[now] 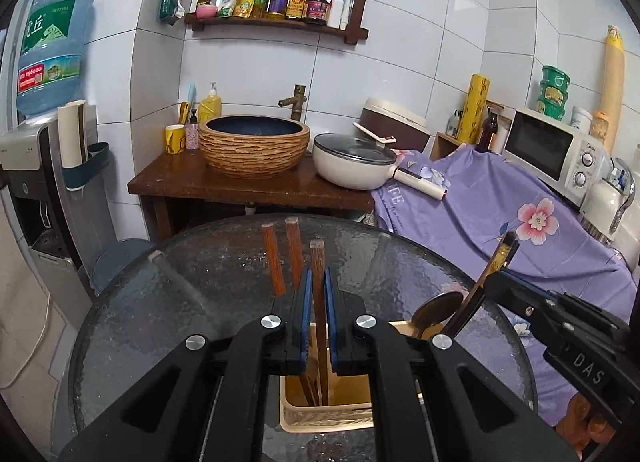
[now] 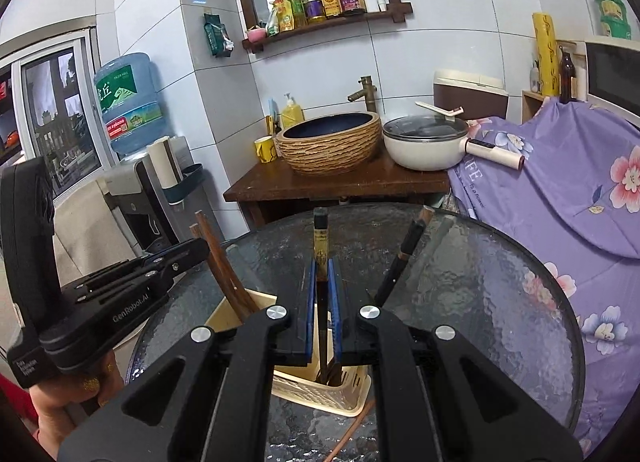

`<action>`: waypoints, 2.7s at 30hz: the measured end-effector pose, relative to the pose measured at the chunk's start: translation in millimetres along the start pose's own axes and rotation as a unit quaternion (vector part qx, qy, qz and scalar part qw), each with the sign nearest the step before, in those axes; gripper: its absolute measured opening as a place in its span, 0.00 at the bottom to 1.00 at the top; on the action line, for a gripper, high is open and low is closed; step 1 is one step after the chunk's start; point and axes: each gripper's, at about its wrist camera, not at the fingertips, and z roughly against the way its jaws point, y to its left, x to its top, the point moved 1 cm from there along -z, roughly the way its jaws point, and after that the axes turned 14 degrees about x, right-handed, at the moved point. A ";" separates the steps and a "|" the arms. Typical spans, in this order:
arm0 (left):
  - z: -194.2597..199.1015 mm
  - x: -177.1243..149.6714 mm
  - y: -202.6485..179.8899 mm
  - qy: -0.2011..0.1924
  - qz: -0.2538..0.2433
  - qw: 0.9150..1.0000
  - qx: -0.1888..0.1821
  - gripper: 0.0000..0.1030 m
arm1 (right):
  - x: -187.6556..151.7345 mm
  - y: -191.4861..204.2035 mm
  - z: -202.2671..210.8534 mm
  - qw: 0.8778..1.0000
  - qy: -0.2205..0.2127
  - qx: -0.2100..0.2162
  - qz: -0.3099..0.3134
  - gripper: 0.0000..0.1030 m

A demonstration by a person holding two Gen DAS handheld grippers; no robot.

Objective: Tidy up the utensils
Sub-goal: 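Lower both chopsticks into the holder and open both tools, then withdraw both tools toward the steel spoon and last wooden chopstick, then grasp the steel spoon with the left tool while the right tool grasps the wooden chopstick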

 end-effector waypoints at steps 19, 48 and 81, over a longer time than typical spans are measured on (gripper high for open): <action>61.6 -63.2 0.4 -0.031 -0.055 0.998 0.001 0.78 | -44.8 -0.9 56.3 0.998 -0.036 -0.039 0.024 0.46; 45.4 -215.0 42.8 0.110 -0.045 0.990 0.070 0.78 | -208.7 -17.0 -64.4 0.974 0.188 -0.120 -0.027 0.46; 24.7 -240.0 -41.6 0.162 -0.124 0.979 0.011 0.63 | -219.9 -55.8 16.0 0.978 0.188 -0.059 -0.067 0.30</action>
